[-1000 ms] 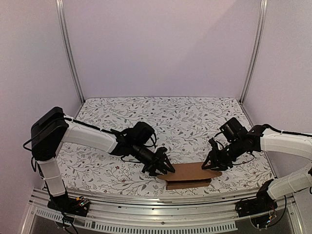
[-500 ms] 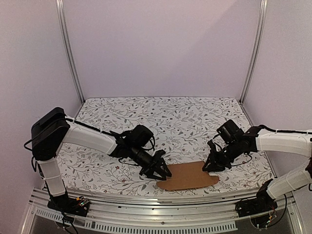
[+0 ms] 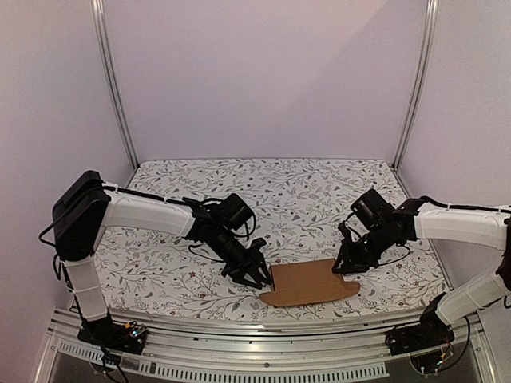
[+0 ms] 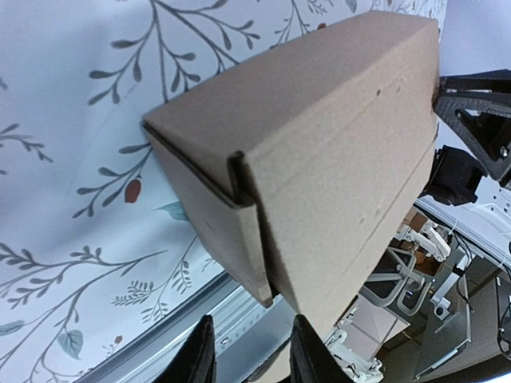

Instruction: Fold the paper box

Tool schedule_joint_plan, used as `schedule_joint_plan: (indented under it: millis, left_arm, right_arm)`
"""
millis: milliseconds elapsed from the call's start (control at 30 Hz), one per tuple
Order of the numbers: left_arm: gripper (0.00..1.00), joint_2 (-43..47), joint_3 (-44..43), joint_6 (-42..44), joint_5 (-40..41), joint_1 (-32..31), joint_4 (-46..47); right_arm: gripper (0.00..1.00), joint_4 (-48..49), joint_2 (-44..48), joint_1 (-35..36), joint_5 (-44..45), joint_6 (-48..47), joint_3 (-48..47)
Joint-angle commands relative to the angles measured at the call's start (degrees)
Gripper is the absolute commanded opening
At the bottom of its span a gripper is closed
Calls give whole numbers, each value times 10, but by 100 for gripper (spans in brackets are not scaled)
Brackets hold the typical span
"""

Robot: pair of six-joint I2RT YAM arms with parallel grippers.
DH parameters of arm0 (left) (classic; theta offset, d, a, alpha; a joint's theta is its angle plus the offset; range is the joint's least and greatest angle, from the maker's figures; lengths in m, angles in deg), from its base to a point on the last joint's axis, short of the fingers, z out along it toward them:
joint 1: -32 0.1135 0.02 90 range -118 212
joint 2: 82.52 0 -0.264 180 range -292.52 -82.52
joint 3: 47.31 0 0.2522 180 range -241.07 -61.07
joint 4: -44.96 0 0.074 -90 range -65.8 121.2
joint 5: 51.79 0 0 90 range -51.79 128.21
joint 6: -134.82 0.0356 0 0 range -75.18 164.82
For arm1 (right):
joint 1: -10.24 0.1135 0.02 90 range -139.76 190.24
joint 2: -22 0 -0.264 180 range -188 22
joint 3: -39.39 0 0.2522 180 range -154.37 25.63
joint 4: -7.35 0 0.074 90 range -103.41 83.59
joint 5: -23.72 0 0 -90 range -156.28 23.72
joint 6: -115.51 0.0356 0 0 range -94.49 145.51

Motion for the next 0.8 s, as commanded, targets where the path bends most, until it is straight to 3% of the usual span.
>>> schedule_joint_plan:
  millis: [0,300,767]
  left_arm:
    - [32,-14,-32,58,45,7,-107]
    - [35,-18,-62,63,62,7,-125]
    - [33,-10,-138,91,133,1,-194]
  right_arm:
    - [22,-41,-6,-2,45,-28,-39]
    - [23,-70,-8,-2,61,-44,-81]
    - [6,-45,-25,62,31,-37,-58]
